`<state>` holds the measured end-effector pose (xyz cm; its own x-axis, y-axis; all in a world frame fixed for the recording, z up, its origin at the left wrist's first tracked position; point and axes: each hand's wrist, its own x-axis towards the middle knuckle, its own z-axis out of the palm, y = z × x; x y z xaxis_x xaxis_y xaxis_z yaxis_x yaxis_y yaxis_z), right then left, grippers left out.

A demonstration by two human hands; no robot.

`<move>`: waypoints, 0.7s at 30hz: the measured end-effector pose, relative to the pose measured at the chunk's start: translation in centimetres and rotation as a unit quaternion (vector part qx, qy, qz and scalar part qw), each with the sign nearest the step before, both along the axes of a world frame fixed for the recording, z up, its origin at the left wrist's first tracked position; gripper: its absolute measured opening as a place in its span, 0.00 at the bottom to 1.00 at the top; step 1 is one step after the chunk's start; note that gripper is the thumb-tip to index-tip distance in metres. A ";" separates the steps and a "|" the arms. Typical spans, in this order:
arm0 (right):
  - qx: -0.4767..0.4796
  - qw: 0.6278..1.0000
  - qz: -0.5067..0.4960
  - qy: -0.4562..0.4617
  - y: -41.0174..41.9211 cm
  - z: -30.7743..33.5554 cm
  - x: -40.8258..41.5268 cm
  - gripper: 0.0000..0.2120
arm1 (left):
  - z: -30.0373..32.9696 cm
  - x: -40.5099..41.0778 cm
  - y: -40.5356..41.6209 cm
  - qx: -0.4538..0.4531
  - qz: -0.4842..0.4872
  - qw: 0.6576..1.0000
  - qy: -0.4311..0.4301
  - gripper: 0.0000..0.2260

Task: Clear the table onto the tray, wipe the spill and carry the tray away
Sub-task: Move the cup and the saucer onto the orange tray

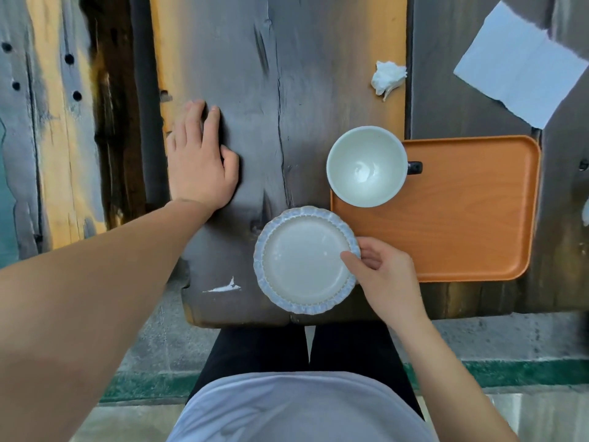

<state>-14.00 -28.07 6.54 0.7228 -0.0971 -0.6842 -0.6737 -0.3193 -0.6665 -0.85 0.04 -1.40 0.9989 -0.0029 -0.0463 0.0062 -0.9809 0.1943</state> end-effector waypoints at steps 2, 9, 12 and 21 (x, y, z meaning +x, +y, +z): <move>0.008 1.000 -0.014 -0.003 -2.3 0.7 0.1 0.08 | 0.1 0.0 0.0 0.003 0.000 1.000 0.005 0.26; -0.071 0.997 0.036 -0.003 -8.7 0.8 0.4 0.08 | 0.2 0.0 0.8 0.003 0.006 1.000 -0.001 0.26; -0.060 0.997 0.042 -0.009 -9.5 0.8 0.7 0.09 | 0.3 -0.1 1.4 0.006 0.013 1.000 -0.010 0.26; -0.060 0.998 -0.013 -0.016 -11.1 -1.0 0.2 0.10 | -0.7 -0.1 -0.1 0.000 -0.003 1.000 -0.029 0.26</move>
<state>-13.77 -39.18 5.57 0.7401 -0.1964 -0.6432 -0.6621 -0.3805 -0.6456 -0.98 -0.05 -2.08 0.9999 -0.0087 0.0122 -0.0109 -0.9809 0.1942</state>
